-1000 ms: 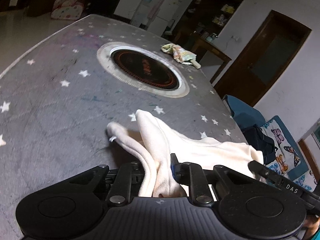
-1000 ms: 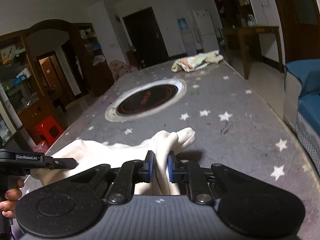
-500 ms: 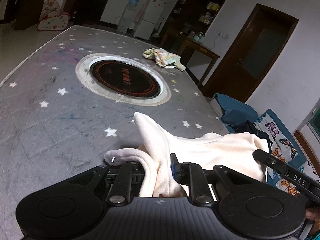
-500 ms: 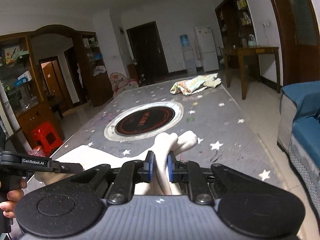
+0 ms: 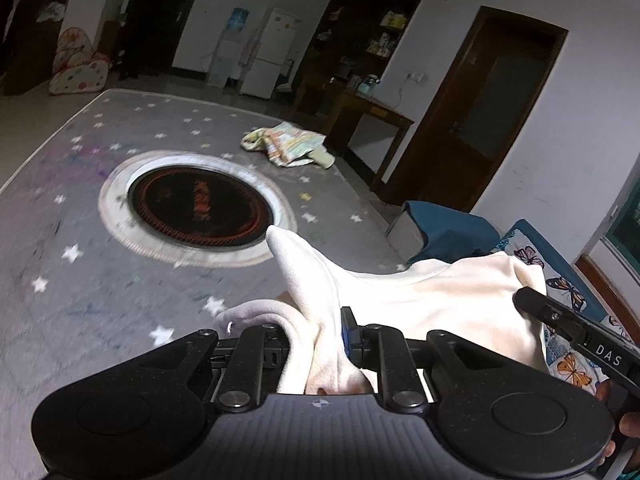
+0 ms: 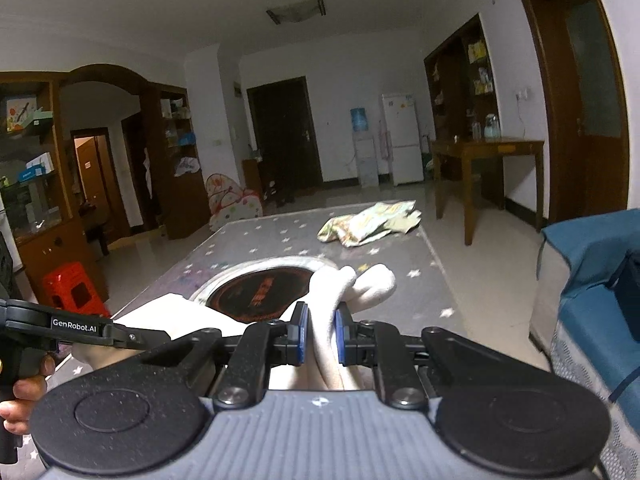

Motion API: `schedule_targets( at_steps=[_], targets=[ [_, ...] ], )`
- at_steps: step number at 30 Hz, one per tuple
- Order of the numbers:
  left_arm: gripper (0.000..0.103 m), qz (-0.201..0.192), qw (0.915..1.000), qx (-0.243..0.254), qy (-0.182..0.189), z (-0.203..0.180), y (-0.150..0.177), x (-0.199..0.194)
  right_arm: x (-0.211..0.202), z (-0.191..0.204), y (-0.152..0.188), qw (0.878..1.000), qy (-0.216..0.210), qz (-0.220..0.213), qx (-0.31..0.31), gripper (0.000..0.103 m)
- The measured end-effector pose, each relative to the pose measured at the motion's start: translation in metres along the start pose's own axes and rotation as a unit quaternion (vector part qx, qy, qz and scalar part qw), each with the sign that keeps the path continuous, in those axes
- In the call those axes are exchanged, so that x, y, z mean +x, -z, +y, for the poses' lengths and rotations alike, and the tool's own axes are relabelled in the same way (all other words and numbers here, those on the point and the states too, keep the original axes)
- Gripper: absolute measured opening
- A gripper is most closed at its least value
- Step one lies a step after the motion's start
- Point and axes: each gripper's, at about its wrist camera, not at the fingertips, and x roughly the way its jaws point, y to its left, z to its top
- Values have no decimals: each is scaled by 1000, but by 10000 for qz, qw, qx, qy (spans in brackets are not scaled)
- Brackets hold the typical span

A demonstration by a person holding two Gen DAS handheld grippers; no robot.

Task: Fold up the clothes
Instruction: 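Lift the held sweatshirt edge with both grippers and fold it over the body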

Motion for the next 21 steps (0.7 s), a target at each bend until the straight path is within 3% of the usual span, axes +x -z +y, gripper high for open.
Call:
schedule_targets(
  at_steps=[8, 21],
  targets=[
    [20, -188, 9996, 195, 43, -21, -23, 20, 8, -18, -20, 9996, 265, -116, -57, 12],
    [20, 161, 9997, 155, -110, -15, -11, 71, 45, -48, -3, 9987, 463, 228, 19, 12]
  ],
)
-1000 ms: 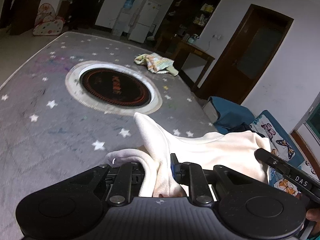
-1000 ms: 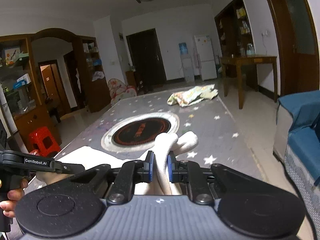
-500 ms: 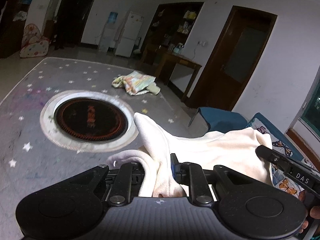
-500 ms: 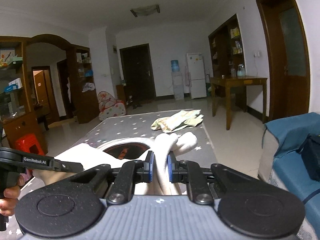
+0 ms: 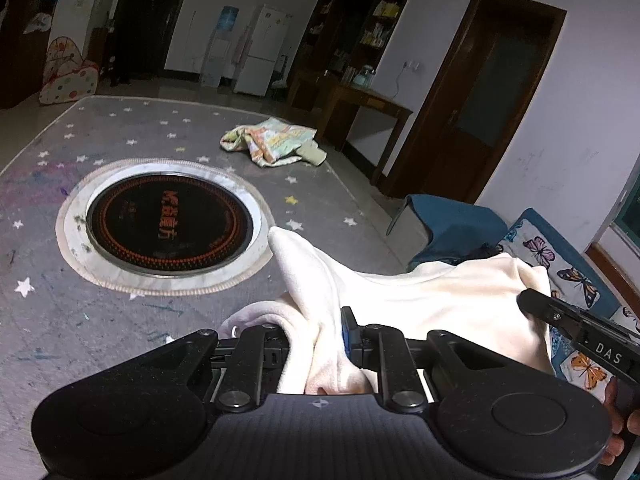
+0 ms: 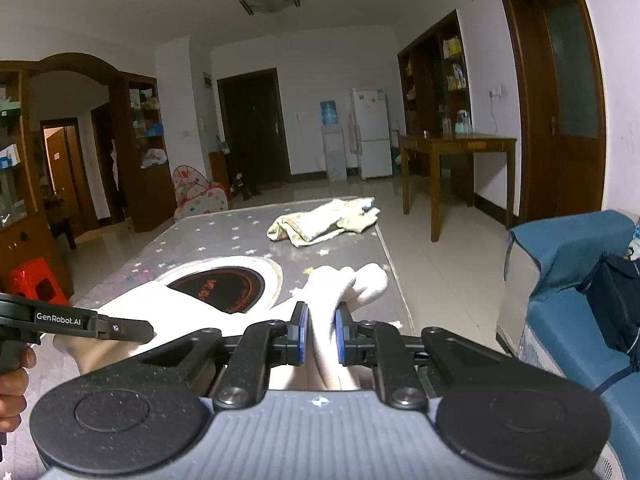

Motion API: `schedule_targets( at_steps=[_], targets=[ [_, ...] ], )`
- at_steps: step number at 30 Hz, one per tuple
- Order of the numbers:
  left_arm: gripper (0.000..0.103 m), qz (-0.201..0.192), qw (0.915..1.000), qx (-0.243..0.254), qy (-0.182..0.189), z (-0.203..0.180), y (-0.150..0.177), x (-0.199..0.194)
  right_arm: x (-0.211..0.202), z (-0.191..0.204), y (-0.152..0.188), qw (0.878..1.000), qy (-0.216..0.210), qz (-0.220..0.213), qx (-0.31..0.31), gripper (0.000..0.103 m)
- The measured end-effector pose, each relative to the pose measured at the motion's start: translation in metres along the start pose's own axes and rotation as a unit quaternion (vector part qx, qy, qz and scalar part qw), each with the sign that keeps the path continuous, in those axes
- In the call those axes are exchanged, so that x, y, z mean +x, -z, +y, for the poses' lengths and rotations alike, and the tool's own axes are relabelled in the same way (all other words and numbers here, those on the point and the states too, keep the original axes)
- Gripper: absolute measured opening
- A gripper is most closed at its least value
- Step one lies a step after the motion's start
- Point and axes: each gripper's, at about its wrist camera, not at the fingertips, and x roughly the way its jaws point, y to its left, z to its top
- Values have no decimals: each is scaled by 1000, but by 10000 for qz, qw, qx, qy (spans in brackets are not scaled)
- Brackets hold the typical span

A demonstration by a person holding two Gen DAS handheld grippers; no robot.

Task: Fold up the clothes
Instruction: 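Lift the held sweatshirt edge with both grippers and fold it over the body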

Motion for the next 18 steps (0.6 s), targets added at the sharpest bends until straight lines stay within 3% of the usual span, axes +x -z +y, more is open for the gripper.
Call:
schedule_targets(
  at_steps=[18],
  targets=[
    [20, 501, 9984, -124, -234, 24, 41, 29, 41, -10, 51, 9968, 125, 789, 23, 12]
  ],
)
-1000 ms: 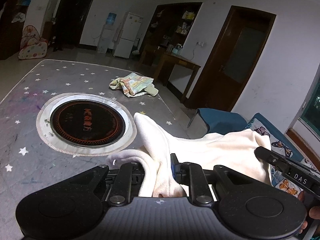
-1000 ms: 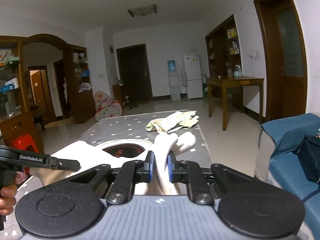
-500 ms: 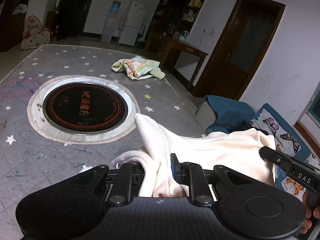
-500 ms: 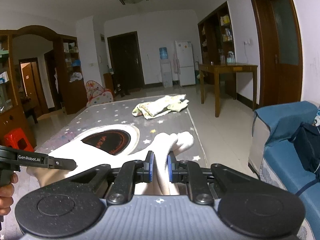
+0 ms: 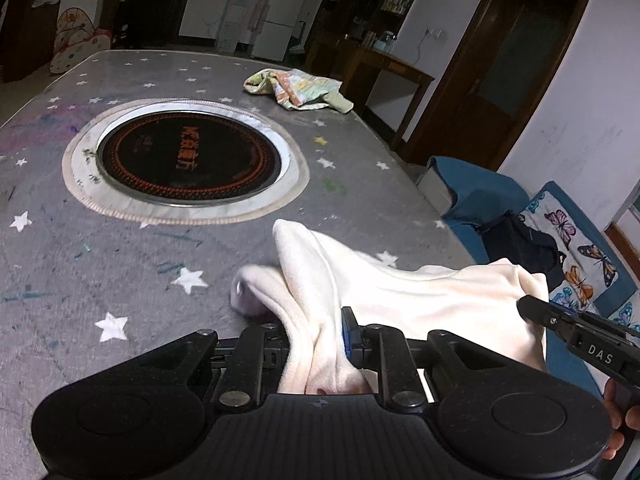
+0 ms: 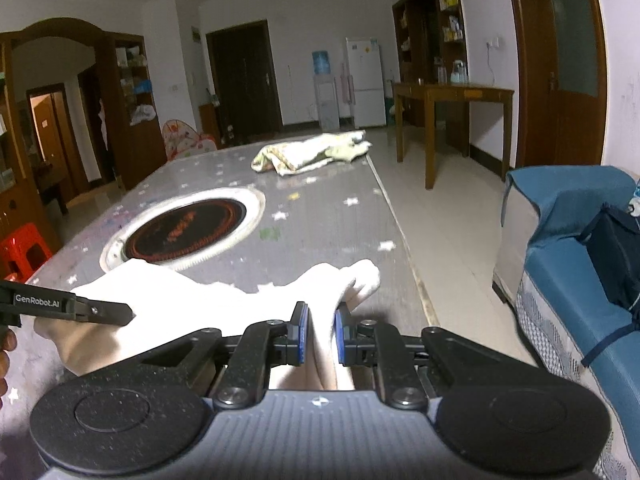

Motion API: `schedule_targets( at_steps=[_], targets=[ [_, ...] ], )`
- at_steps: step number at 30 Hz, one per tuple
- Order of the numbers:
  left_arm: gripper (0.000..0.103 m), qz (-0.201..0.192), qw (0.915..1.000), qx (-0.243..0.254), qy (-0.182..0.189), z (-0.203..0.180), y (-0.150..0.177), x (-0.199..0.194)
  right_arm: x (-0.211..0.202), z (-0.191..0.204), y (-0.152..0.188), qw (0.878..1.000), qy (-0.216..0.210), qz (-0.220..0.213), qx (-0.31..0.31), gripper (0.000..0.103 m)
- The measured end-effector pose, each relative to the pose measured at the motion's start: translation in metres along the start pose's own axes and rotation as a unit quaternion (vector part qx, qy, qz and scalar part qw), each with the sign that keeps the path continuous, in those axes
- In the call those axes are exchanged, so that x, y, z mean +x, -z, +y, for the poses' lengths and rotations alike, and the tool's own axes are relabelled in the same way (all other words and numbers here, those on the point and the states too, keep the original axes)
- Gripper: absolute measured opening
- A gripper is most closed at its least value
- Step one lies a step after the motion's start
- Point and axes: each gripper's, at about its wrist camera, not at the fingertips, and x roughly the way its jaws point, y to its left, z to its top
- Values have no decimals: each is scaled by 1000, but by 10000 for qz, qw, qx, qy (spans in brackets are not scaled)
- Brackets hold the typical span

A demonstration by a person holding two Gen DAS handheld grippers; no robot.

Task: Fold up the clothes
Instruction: 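Lift the held sweatshirt edge with both grippers and fold it over the body, then open both grippers and release the sweatshirt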

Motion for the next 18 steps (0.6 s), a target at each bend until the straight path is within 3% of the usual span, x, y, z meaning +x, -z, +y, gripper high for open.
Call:
schedule_targets(
  at_steps=[9, 14, 18],
  targets=[
    [20, 41, 9999, -69, -143, 12, -1, 10, 15, 2, 1, 10000, 21, 88, 36, 12],
    [31, 146, 9996, -104, -232, 20, 0, 13, 32, -1, 5, 9992, 121, 332, 161, 13],
    [52, 142, 9989, -93, -442, 23, -2, 10, 33, -3, 6, 9990, 197, 369, 136, 22]
  ],
)
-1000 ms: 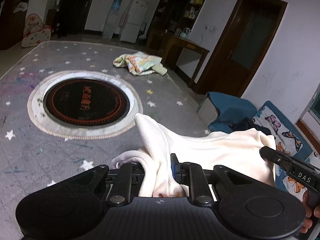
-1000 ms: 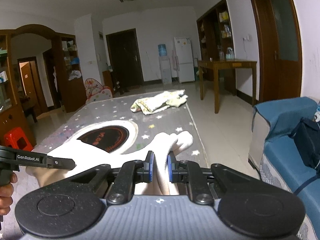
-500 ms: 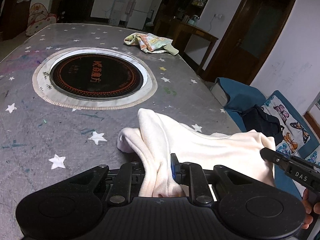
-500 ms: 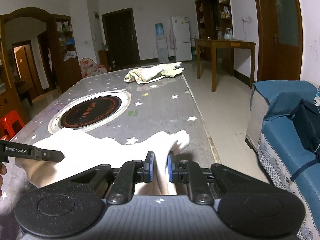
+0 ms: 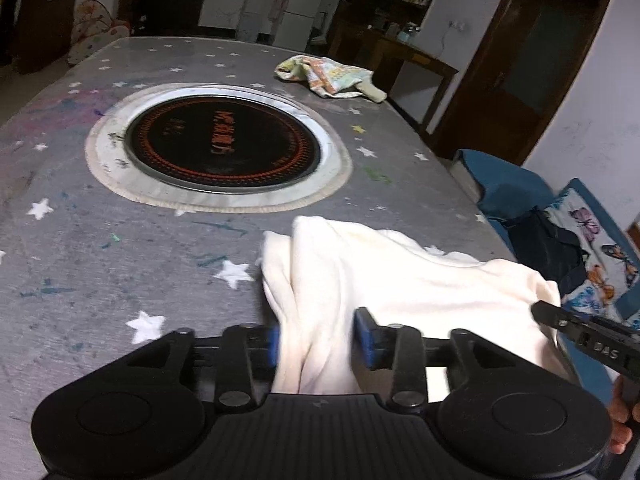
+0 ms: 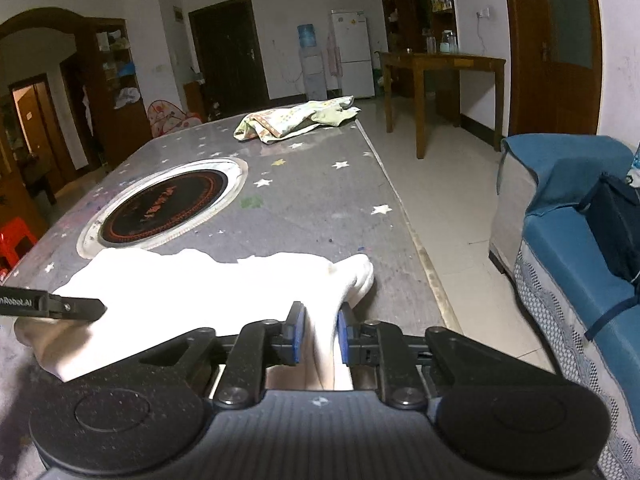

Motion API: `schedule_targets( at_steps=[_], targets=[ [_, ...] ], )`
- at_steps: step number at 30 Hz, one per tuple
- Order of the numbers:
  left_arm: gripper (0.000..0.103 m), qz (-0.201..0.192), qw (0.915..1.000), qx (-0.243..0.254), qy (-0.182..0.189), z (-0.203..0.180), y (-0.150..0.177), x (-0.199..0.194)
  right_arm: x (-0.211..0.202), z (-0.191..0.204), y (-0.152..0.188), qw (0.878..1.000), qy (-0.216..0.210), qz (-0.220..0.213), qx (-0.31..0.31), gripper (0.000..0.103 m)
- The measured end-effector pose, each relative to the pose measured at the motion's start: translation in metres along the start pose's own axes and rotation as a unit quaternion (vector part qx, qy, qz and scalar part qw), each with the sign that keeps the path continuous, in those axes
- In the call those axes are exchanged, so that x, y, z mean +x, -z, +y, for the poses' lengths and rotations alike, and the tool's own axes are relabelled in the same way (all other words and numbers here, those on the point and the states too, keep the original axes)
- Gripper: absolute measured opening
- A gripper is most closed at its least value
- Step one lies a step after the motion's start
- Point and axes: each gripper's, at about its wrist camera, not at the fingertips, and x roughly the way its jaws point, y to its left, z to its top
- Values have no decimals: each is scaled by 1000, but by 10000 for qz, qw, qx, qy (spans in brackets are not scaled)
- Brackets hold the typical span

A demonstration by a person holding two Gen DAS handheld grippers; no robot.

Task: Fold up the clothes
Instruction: 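Open both grippers and release the sweatshirt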

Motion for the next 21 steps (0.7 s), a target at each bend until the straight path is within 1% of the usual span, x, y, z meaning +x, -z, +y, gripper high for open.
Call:
schedule_targets(
  at_steps=[3, 6, 9, 11, 17, 21],
  targets=[
    [55, -34, 10000, 9, -79, 1, 0, -4, -6, 1, -2, 9998, 154, -66, -60, 28],
    [61, -88, 9998, 94, -152, 0, 3, -10, -13, 7, -1, 9998, 106, -120, -124, 38],
    [66, -187, 9993, 226, -224, -5, 7, -17, -19, 16, 0, 9996, 21, -144, -234, 43],
    [69, -264, 9988, 323, -266, -8, 10, -22, -21, 25, 2, 9993, -27, -130, -347, 51],
    [75, -426, 9959, 717, -364, -15, 20, -32, -25, 44, 13, 9982, -246, -62, -541, 52],
    [75, -293, 9953, 799, -453, -12, 27, -26, -18, 45, 26, 9977, -260, 185, -593, 53]
  ],
)
